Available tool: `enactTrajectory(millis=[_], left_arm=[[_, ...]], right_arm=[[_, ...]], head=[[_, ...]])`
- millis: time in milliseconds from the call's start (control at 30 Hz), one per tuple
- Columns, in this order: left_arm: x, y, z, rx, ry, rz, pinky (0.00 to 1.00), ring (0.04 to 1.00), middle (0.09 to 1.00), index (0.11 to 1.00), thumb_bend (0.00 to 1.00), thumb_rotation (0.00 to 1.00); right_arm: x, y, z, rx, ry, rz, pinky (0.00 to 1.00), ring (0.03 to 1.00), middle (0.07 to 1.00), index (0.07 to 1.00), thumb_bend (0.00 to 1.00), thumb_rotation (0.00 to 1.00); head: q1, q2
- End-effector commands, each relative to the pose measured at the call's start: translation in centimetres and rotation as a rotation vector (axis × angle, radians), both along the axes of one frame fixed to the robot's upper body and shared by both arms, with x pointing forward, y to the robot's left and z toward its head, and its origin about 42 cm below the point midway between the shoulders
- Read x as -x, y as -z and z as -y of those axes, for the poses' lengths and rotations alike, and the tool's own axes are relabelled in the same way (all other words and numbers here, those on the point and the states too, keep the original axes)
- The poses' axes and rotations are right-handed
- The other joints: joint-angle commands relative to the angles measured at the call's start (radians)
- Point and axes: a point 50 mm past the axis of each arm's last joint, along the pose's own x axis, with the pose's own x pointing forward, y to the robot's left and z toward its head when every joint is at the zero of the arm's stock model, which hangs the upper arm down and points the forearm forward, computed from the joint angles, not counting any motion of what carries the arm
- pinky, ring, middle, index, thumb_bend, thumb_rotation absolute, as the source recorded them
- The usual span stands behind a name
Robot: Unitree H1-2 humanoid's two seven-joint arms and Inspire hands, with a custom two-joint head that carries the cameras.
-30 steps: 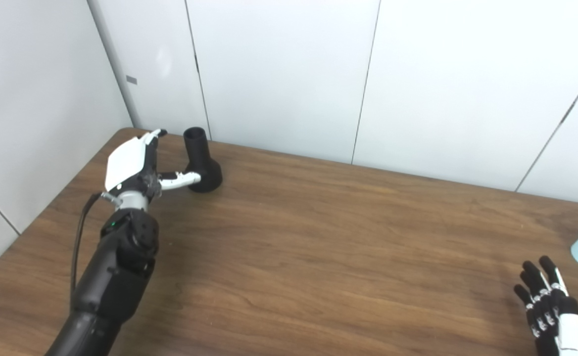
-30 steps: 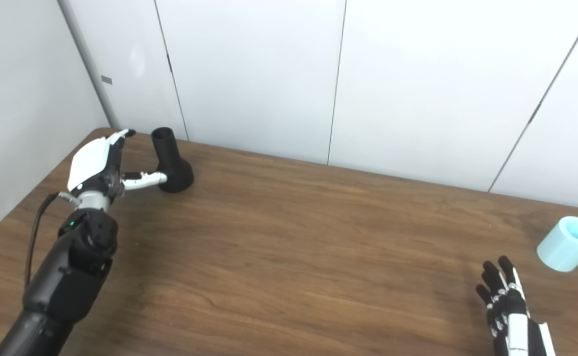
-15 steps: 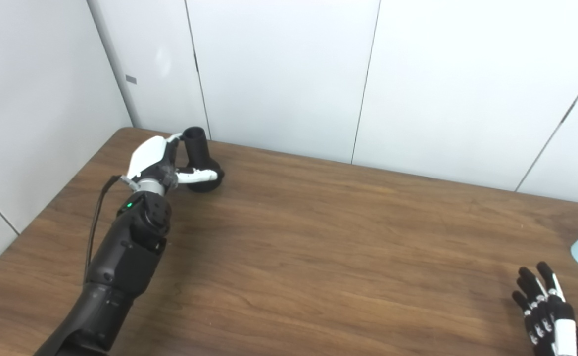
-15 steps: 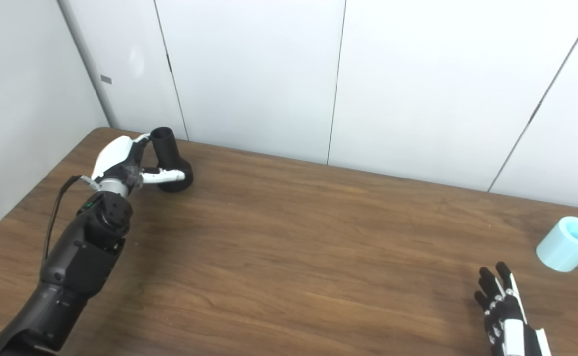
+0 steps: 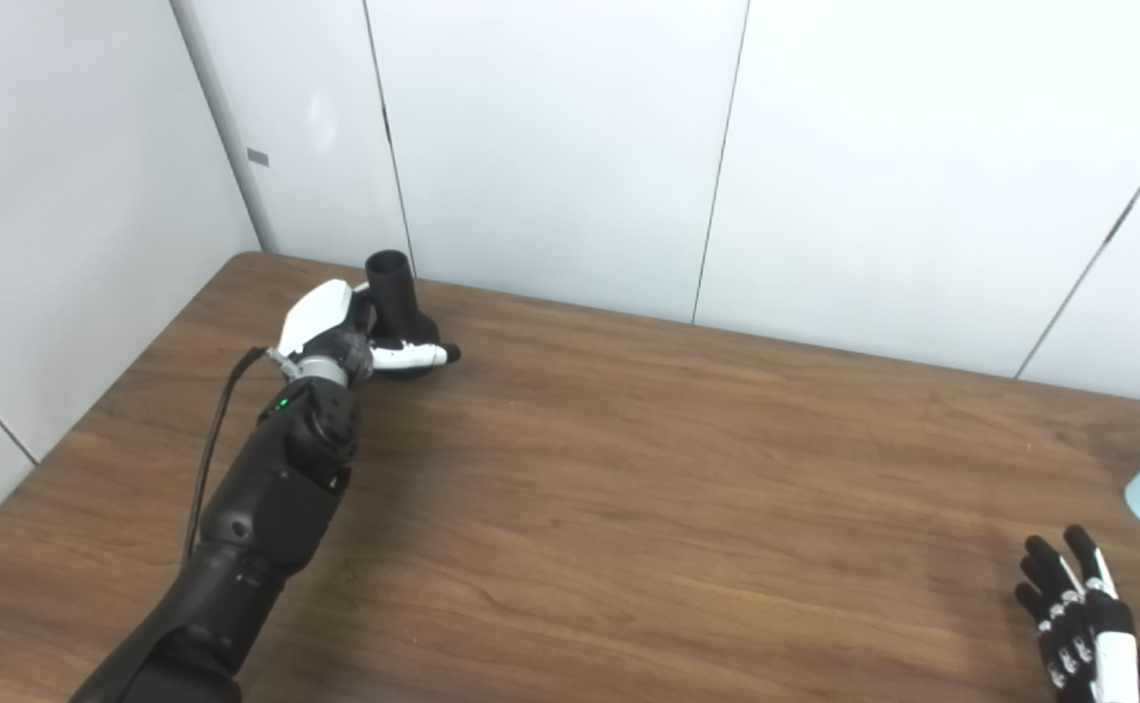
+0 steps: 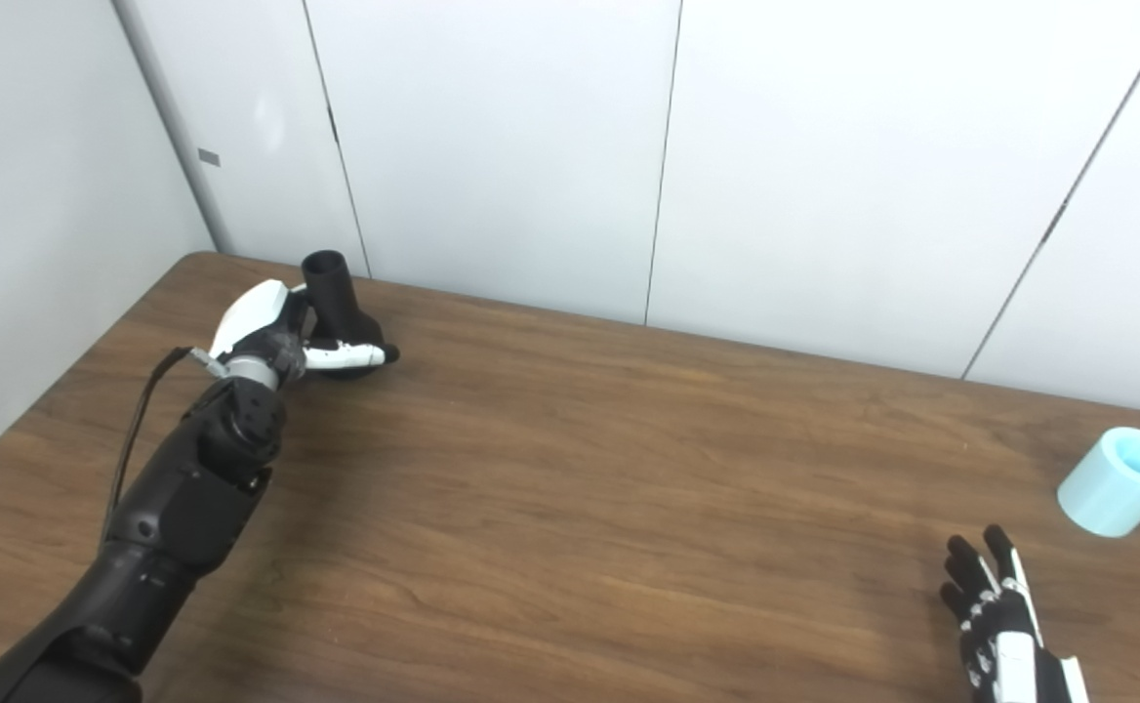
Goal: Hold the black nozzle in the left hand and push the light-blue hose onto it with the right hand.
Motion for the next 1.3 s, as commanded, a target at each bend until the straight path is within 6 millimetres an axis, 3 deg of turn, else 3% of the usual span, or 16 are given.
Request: enactTrajectory(millis=[0,333,567,700,867,967,1033,1133,1267], left_arm=[[-1.2,-3.3,0.0,-0.069,-0.017,0.107,0.96,0.922,0.877,0.815,0.96,0.39],[-1.8,-2.3,0.4,-0.11,-0.021,0.084,0.93,0.904,0.859,0.802,0.92,0.33],[-2.1,-2.0,0.3,-0.133,-0.006,0.05,0.85,0.861,0.812,0.766,0.9,0.36],[-2.3,-1.9,0.3,-0.145,0.001,0.038,0.76,0.804,0.763,0.721,0.89,0.33],[-2.4,-1.7,0.4,-0.146,0.005,0.038,0.79,0.768,0.713,0.681,0.87,0.31],[-2.4,-1.6,0.5,-0.123,0.004,0.067,0.74,0.731,0.669,0.646,0.84,0.27],[-2.2,-1.5,0.5,-0.1,0.018,0.112,0.74,0.681,0.6,0.522,0.59,0.11],[-2.0,-1.4,0.4,-0.074,0.014,0.153,0.72,0.633,0.547,0.471,0.53,0.02],[-1.8,-1.2,0.5,-0.073,0.014,0.168,0.71,0.597,0.532,0.47,0.52,0.0]], right_arm=[[0.9,0.4,0.0,0.02,0.032,-0.017,0.93,0.931,0.91,0.982,0.39,1.0],[1.1,0.3,-0.1,0.071,0.054,-0.008,0.88,0.906,0.887,0.963,0.38,1.0],[1.1,0.3,-0.2,0.037,0.047,-0.014,0.92,0.928,0.892,0.97,0.38,1.0],[1.2,0.3,-0.2,0.03,0.041,-0.008,0.94,0.929,0.891,0.971,0.37,1.0],[1.2,0.3,-0.2,0.046,0.046,-0.006,0.9,0.902,0.87,0.965,0.38,1.0],[1.3,0.3,-0.2,0.05,0.046,-0.005,0.92,0.901,0.863,0.963,0.37,1.0],[1.3,0.3,-0.2,0.047,0.042,-0.002,0.92,0.894,0.856,0.966,0.38,1.0],[1.4,0.3,-0.2,0.048,0.045,-0.007,0.92,0.888,0.848,0.963,0.39,1.0],[1.4,0.3,-0.1,0.054,0.044,-0.005,0.93,0.892,0.85,0.969,0.37,1.0]], head=[[0.004,0.001],[-0.004,0.005],[-0.007,0.011],[-0.008,0.013],[-0.008,0.017],[-0.01,0.02],[-0.01,0.02],[-0.013,0.023],[-0.007,0.026]])
